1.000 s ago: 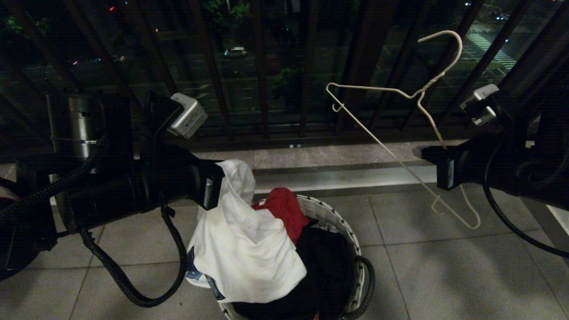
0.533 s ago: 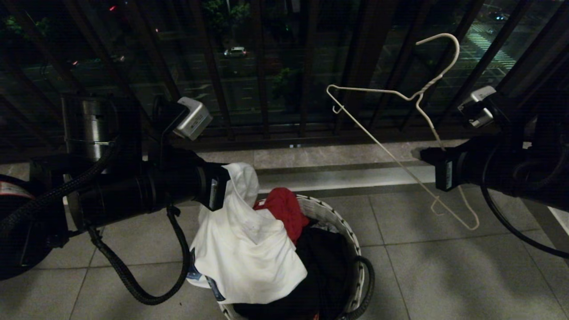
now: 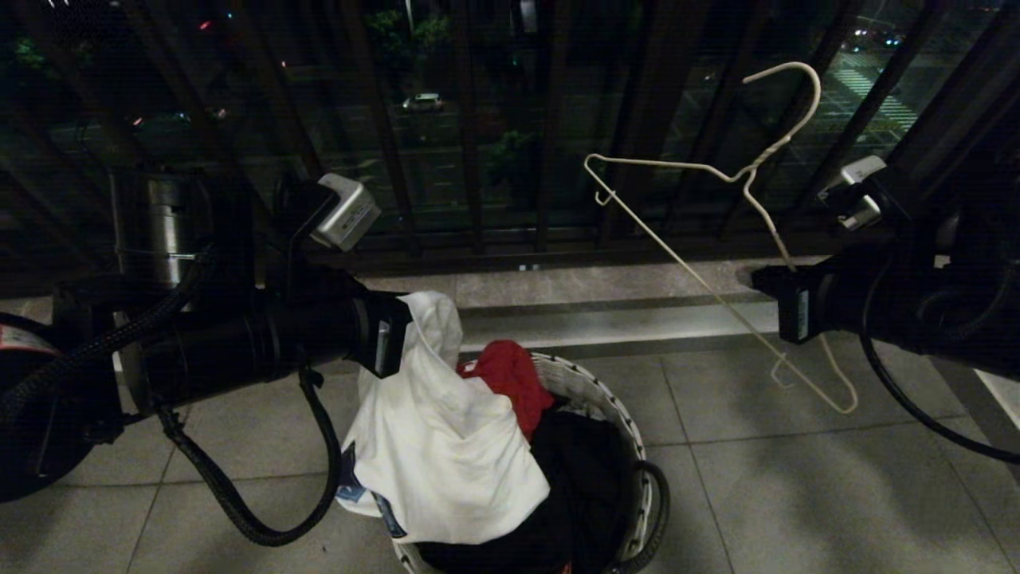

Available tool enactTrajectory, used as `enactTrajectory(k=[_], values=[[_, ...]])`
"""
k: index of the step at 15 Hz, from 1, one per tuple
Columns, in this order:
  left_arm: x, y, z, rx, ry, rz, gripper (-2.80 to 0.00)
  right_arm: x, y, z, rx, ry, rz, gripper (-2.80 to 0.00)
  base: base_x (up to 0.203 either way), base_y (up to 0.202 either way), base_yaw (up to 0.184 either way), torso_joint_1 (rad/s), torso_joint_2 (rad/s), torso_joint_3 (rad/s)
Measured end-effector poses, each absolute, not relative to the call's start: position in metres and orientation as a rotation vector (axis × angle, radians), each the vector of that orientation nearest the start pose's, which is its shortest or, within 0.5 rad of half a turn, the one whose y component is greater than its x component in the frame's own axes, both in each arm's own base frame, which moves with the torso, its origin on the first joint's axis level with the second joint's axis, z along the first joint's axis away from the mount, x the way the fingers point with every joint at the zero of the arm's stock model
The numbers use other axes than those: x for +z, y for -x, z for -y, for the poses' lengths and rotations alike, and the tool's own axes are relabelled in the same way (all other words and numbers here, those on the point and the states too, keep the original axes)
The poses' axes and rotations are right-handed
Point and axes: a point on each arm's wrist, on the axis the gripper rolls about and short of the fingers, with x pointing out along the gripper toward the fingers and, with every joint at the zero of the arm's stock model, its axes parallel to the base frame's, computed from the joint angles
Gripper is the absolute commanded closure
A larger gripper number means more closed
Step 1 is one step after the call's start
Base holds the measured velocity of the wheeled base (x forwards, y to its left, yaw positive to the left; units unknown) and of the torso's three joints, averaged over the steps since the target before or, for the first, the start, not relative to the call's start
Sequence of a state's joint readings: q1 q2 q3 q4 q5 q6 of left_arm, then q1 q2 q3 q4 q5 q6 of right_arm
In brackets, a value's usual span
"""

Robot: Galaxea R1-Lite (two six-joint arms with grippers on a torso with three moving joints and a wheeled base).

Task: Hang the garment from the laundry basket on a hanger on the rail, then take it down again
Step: Pick up clothes from the basket

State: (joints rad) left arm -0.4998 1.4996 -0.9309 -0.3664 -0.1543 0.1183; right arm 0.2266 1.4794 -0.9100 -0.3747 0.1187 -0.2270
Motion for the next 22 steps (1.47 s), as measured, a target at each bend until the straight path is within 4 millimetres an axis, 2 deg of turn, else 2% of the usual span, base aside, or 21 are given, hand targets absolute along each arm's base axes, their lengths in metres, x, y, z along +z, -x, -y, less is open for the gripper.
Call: enactTrajectory(k=[10, 22], values=[[0.262, -0.245, 0.135, -0.614, -0.038, -0.079, 0.0, 0.248, -0.253, -0.061, 0.365, 0.235, -0.155, 0.0, 0.0, 0.0, 0.0, 0.002, 0.0, 0.2], [0.259, -0.251, 0.138, -0.61, -0.035, -0.091, 0.0, 0.248, -0.253, -0.062, 0.368, 0.236, -0.155, 0.0, 0.0, 0.0, 0.0, 0.002, 0.0, 0.203]])
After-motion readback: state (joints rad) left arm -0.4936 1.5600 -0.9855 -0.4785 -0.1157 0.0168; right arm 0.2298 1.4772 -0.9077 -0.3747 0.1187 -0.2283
